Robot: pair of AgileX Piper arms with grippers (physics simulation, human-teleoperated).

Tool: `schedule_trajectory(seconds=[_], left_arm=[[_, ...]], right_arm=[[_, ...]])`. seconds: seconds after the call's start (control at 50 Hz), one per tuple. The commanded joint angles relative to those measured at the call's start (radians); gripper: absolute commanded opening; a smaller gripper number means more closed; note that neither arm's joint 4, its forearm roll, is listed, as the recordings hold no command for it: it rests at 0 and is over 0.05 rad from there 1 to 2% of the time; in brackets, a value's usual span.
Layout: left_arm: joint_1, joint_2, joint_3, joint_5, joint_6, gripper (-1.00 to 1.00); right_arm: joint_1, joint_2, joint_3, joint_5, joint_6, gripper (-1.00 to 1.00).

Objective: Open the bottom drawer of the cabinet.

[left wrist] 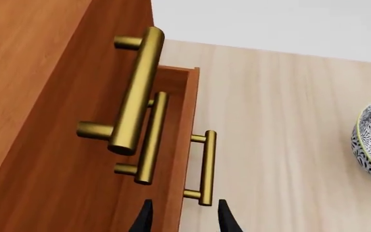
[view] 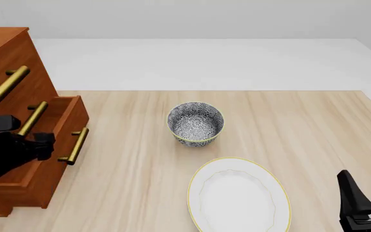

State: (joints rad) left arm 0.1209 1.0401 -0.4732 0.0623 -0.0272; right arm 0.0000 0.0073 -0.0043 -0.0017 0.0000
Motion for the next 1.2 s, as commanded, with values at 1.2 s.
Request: schedule_trajectory(seconds=[1.2], left_arm=[[0.022, 0.29, 0.012, -0.199, 0.003, 1.0]], right_arm=[[0.0, 0.0, 0.0, 0.0, 0.0, 1.0]])
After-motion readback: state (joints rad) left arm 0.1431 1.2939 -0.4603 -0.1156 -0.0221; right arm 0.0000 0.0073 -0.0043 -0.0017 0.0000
